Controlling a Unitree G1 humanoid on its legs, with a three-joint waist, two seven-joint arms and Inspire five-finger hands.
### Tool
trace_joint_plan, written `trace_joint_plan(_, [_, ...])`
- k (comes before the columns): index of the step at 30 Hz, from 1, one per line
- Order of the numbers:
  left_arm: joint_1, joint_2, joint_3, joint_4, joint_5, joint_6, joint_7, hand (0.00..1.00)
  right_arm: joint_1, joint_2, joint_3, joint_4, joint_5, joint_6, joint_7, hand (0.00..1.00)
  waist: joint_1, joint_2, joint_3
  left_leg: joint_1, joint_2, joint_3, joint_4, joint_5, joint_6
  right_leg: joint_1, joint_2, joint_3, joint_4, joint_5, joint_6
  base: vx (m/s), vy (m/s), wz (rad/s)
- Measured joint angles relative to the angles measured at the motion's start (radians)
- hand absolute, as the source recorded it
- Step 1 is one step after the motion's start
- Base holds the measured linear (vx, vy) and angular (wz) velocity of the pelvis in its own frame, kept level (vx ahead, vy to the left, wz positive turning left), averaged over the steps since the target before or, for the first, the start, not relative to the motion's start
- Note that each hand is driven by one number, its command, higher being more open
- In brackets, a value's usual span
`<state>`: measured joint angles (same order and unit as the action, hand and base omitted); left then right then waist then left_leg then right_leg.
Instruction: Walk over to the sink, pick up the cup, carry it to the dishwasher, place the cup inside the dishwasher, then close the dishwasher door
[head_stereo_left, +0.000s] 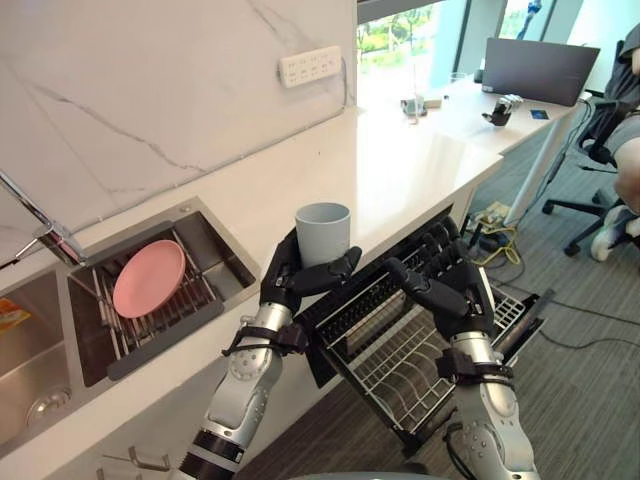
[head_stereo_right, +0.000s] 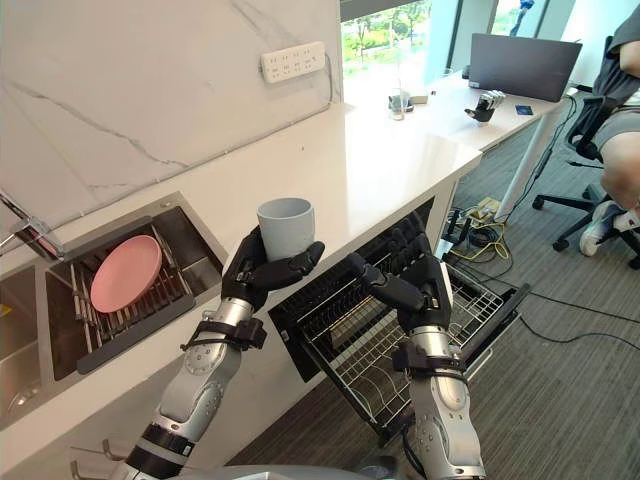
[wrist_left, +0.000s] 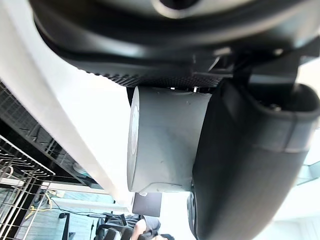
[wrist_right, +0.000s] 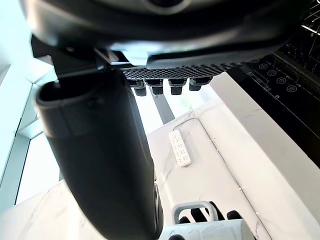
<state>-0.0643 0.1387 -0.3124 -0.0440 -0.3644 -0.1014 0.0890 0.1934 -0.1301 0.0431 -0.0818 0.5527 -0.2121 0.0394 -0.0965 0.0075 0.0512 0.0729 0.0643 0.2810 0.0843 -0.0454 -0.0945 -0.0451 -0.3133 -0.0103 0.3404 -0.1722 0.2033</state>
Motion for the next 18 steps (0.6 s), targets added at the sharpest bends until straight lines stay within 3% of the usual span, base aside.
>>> trace_joint_plan(1, [0.0, -0.001, -0.002, -0.006, 0.0, 0.005, 0.0, 0.0, 0.0, 0.011, 0.002, 0.005, 0.001, 0.011, 0.0, 1.0, 0.012, 0.004, -0.003, 0.007, -0.002, 0.005, 0.01, -0.027, 0.014, -0.035, 0.0, -0.05, 0.03, 0.022, -0.022, -0.05, 0.16, -1.76])
trace_joint_plan(2, [0.0, 0.0, -0.003, -0.022, 0.002, 0.029, 0.008, 0.0, 0.0, 0.032, 0.006, 0.006, -0.002, 0.018, 0.004, 1.0, 0.025, 0.002, -0.001, 0.023, 0.004, 0.035, 0.006, -0.052, 0.028, -0.071, 0.0, -0.166, 0.022, 0.072, -0.064, -0.03, 0.114, -1.55])
trace_joint_plan(3, [0.0, 0.0, -0.004, -0.028, 0.002, 0.034, 0.012, 0.0, 0.0, 0.037, 0.006, 0.006, -0.003, 0.019, 0.005, 1.0, 0.026, 0.005, -0.002, 0.025, 0.007, 0.045, 0.005, -0.055, 0.029, -0.073, 0.001, -0.191, 0.012, 0.082, -0.068, -0.06, 0.131, -1.81])
trace_joint_plan(5, [-0.002, 0.0, -0.001, -0.042, 0.008, 0.051, 0.039, 0.0, -0.01, 0.054, 0.012, 0.004, -0.003, 0.02, 0.009, 1.0, 0.021, 0.007, -0.003, 0.044, 0.038, 0.166, 0.0, -0.057, 0.037, -0.068, -0.017, -0.377, -0.017, 0.089, -0.146, -0.05, 0.098, -1.5])
trace_joint_plan(6, [-0.002, 0.001, 0.0, -0.042, 0.012, 0.054, 0.042, 0.0, -0.01, 0.054, 0.012, 0.004, -0.003, 0.02, 0.013, 1.0, 0.021, 0.003, -0.003, 0.049, 0.039, 0.19, 0.004, -0.058, 0.032, -0.061, -0.019, -0.393, -0.038, 0.113, -0.13, -0.01, 0.11, -1.15])
trace_joint_plan(7, [-0.004, -0.003, -0.001, -0.041, 0.012, 0.059, 0.045, 0.0, -0.01, 0.053, 0.012, 0.002, -0.005, 0.02, 0.022, 1.0, 0.012, 0.005, -0.001, 0.043, 0.046, 0.192, 0.027, -0.055, 0.022, -0.05, -0.001, -0.383, -0.094, 0.168, -0.082, 0.04, 0.045, -0.73])
trace_joint_plan(12, [-0.016, -0.044, -0.012, -0.041, 0.013, 0.058, 0.055, 0.0, -0.007, 0.009, 0.008, -0.013, 0.001, 0.02, 0.047, 1.0, 0.005, 0.006, 0.004, 0.046, 0.077, 0.184, 0.024, -0.057, 0.005, 0.005, 0.074, -0.381, -0.254, 0.252, -0.093, 0.02, -0.018, -0.23])
trace_joint_plan(18, [-0.017, -0.042, -0.001, -0.041, 0.034, 0.048, 0.088, 0.0, -0.008, -0.029, 0.006, -0.085, 0.089, 0.06, 0.19, 1.0, 0.013, 0.005, 0.005, 0.062, 0.094, 0.216, 0.025, -0.06, -0.009, 0.052, 0.118, -0.362, -0.376, 0.316, -0.103, -0.02, -0.032, -0.16])
